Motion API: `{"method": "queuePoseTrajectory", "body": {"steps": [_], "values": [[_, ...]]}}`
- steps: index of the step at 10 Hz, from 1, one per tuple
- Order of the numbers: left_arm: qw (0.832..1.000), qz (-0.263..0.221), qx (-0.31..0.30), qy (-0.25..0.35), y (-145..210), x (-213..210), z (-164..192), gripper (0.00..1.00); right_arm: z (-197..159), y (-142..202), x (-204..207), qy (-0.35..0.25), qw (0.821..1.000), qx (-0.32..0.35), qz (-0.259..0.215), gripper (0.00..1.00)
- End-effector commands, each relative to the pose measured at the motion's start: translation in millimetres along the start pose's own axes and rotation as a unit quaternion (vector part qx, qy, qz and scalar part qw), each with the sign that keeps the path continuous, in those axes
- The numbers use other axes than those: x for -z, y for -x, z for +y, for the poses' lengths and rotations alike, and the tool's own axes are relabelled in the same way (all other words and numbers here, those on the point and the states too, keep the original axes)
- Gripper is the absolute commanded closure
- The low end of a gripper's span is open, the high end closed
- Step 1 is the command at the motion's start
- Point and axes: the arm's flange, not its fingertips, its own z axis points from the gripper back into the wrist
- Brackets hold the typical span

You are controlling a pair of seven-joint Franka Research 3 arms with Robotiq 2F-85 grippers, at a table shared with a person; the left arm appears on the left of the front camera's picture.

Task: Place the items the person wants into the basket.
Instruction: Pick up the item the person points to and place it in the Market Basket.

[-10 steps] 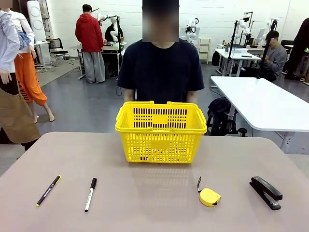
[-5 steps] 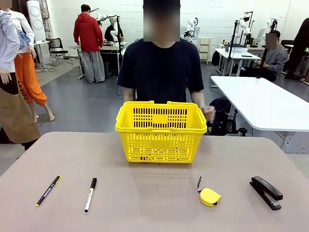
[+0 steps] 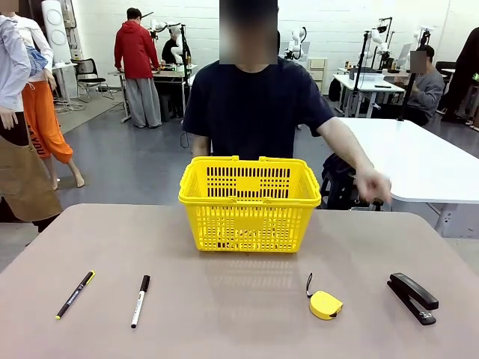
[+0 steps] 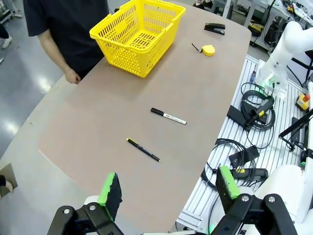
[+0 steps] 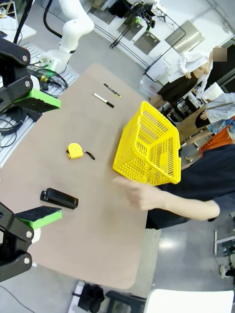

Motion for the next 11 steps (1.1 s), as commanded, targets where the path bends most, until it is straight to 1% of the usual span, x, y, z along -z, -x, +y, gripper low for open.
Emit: {"method": "queuePoseTrajectory", "body": {"steps": [1, 4, 5, 6, 7, 8, 10, 11], "values": [[1.0, -0.007, 0.012, 0.005, -1, -2, 0, 0.0, 1, -2, 1, -0.012, 1.0, -0.008, -0.012, 0.0], [1.0, -0.007, 0.012, 0.005, -1, -2, 0, 0.0, 1, -2, 1, -0.012, 1.0, -0.008, -0.012, 0.0], [1.0, -0.007, 0.012, 0.005, -1, -2, 0, 0.0, 0, 0, 0, 0.0, 1.0, 0.0, 0.0, 0.0], [1.0, -0.007, 0.012, 0.005, -1, -2, 0, 0.0, -3, -38, 38, 0.051, 0.99, 0.038, 0.129, 0.0], [1.0, -0.007, 0.012, 0.005, -1, -2, 0, 0.0, 0, -74, 83, 0.104, 0.963, 0.061, 0.241, 0.0], [1.0, -0.007, 0.012, 0.005, -1, -2, 0, 0.0, 5, -112, 135, 0.143, 0.931, 0.075, 0.328, 0.0], [1.0, -0.007, 0.012, 0.005, -1, -2, 0, 0.0, 3, -146, 203, 0.173, 0.897, 0.094, 0.396, 0.0], [1.0, -0.007, 0.012, 0.005, -1, -2, 0, 0.0, -2, -153, 237, 0.185, 0.886, 0.109, 0.41, 0.0]]}}
